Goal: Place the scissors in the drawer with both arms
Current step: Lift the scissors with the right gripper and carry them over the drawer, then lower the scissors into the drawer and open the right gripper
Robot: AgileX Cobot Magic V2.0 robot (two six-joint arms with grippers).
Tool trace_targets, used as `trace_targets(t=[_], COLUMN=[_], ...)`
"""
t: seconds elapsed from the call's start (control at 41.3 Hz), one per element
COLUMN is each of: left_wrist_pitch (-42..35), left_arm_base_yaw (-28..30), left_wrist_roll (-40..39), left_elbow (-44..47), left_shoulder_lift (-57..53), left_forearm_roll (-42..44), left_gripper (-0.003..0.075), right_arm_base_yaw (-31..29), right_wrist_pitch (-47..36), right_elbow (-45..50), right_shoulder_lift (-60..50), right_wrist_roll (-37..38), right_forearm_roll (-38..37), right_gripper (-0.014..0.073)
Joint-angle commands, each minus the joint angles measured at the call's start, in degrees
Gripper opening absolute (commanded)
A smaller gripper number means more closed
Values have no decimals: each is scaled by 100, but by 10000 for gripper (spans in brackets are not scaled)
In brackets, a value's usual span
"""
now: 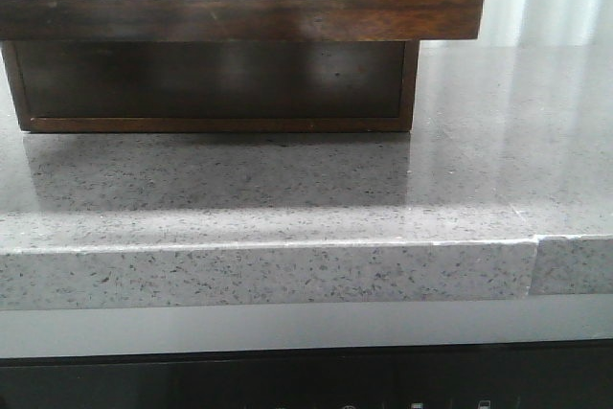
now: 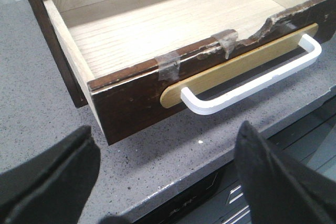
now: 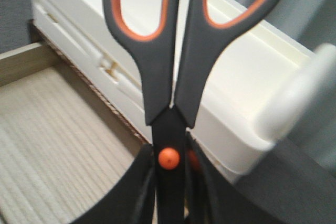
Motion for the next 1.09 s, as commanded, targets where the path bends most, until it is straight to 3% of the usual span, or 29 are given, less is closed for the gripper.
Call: trace_targets(t=[0.0,0.291,0.484,0.824,0.92,1.066], left_wrist_pitch=[-423,-423,-423,-423,-423,-423], left_arm_base_yaw=[-52,-52,-52,-52,-52,-52], left_wrist_roll=[-41,-41,-41,-41,-41,-41], left_elbow=[-179,-179,-179,-179,-179,-179], left_shoulder_lift=[45,45,45,45,45,45], left_forearm_roll=[-90,-90,-90,-90,-90,-90], left_gripper=[525,525,525,525,525,525], right_arm_base_yaw=[396,1208,1258,1253,1253,1253], right_wrist_pitch=[-550,-382,13,503,552,536], right_elbow=[-152,-152,-152,-152,-152,-152], right_shoulder_lift=[8,645,1139,1832,1918,1930], right_wrist_roll=[-533,-1287,-1504,-1504,-1493,-1493], right_forearm_roll=[222,222,159,-601,-706,-720], right_gripper=[36,36,36,46,102,295])
